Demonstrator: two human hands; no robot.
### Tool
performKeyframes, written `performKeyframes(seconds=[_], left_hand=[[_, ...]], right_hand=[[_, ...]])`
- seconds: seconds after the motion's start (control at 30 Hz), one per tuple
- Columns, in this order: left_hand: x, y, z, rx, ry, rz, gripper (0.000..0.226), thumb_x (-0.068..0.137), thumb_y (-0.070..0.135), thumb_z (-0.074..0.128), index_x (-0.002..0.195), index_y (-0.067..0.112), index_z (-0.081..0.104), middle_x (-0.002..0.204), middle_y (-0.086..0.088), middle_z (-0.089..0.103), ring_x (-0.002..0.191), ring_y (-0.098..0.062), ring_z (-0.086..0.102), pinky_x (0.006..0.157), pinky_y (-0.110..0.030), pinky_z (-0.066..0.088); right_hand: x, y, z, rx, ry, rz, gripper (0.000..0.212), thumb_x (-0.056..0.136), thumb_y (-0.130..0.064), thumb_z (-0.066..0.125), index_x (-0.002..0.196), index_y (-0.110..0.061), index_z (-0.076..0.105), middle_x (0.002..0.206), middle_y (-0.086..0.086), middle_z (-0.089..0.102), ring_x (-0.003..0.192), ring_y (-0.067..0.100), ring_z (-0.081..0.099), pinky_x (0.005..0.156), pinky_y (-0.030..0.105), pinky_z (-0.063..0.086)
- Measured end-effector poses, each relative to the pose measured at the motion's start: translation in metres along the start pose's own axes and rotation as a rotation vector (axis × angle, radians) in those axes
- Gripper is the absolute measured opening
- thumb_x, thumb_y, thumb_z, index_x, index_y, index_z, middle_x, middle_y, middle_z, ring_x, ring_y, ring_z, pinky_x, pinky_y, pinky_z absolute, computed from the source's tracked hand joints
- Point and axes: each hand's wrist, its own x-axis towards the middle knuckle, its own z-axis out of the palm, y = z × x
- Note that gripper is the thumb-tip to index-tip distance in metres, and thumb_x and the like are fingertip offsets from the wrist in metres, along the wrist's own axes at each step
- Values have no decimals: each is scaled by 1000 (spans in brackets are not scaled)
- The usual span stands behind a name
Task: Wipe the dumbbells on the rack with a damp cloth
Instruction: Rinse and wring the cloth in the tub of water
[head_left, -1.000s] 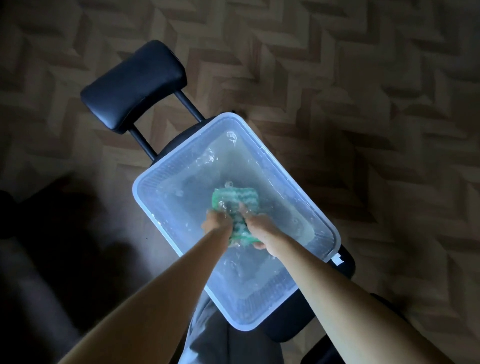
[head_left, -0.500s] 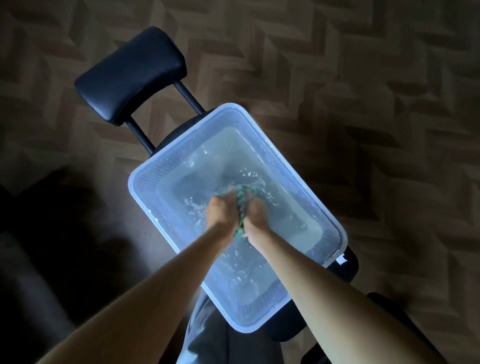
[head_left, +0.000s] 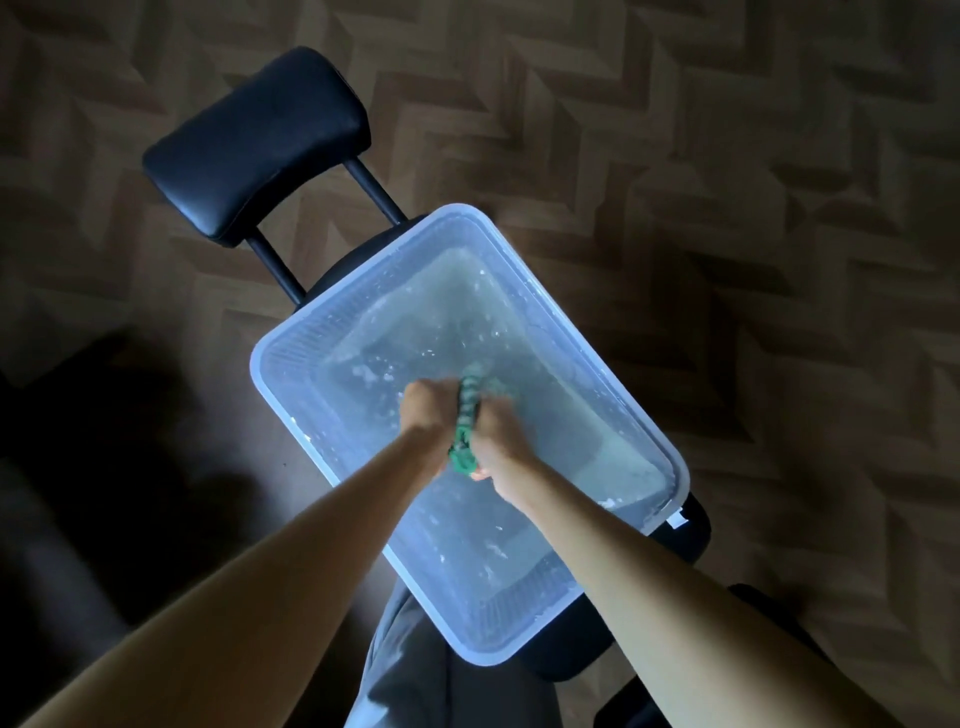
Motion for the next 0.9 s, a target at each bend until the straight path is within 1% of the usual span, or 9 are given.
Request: performKeyframes(seconds=[0.13,0.23,0.3,0.4,0.5,0.6,0.7,0.77,0.9], left_hand=[[11,-11,-3,-103,23,-95,43,90,9,41,50,2,54,58,-12,52,70,-18,51,55,-26,41],[-9,-5,10,95,6,39,34,97,13,39,82,-7,62,78,-19,56,74,-21,51,59,-29,43],[-16,-1,12,209,6,73,34,95,19,42,73,-2,58,74,-19,56,63,-26,53,45,-26,43],[-6,-4,7,356,66,55,37,89,27,52,101,-7,60,105,-27,63,96,-37,62,75,-35,52],[-7,-3,2,473,4,6,49,86,19,58,127,-3,42,123,-23,55,115,-36,54,95,-40,47],[-11,-2,0,564,-72,38,37,89,3,49,125,-3,50,120,-23,57,113,-34,54,84,-35,46],[-16,-2,-5,458,-83,10,26,85,-3,49,109,-7,59,93,-23,62,93,-32,60,60,-29,41],[-25,2,-10,293,-100,-58,17,85,0,48,98,1,59,73,-13,53,71,-24,52,61,-26,38],[-39,14,-22,18,-32,-103,14,86,10,48,92,3,59,80,-15,56,68,-25,53,72,-33,45]], right_hand=[[-2,-2,1,-183,-24,-121,38,85,-35,37,56,-14,49,64,8,55,63,21,55,56,28,47],[10,-7,-16,-157,-7,-108,44,99,-27,37,56,-20,45,60,1,48,75,21,53,68,32,42],[15,-5,-29,-250,-29,-64,40,99,-14,34,60,-20,40,65,-2,43,85,19,46,74,31,36],[14,-3,-42,-298,-13,-29,31,93,1,37,67,-11,48,74,7,50,79,20,48,67,28,37],[13,-11,-50,-212,-22,76,34,96,0,31,120,2,55,104,11,53,92,23,51,76,29,41],[8,-10,-53,-194,-86,136,50,97,-1,24,145,-15,29,142,6,41,125,24,44,94,32,38],[2,-10,-57,-123,-163,260,26,94,-10,38,116,-12,52,111,10,58,104,26,57,89,35,45],[-7,-11,-63,-94,-191,259,9,94,-14,50,88,-10,56,91,12,64,96,28,63,91,40,49],[-25,-20,-69,39,-222,105,12,87,-7,62,98,-2,62,104,19,68,95,32,67,79,37,56]])
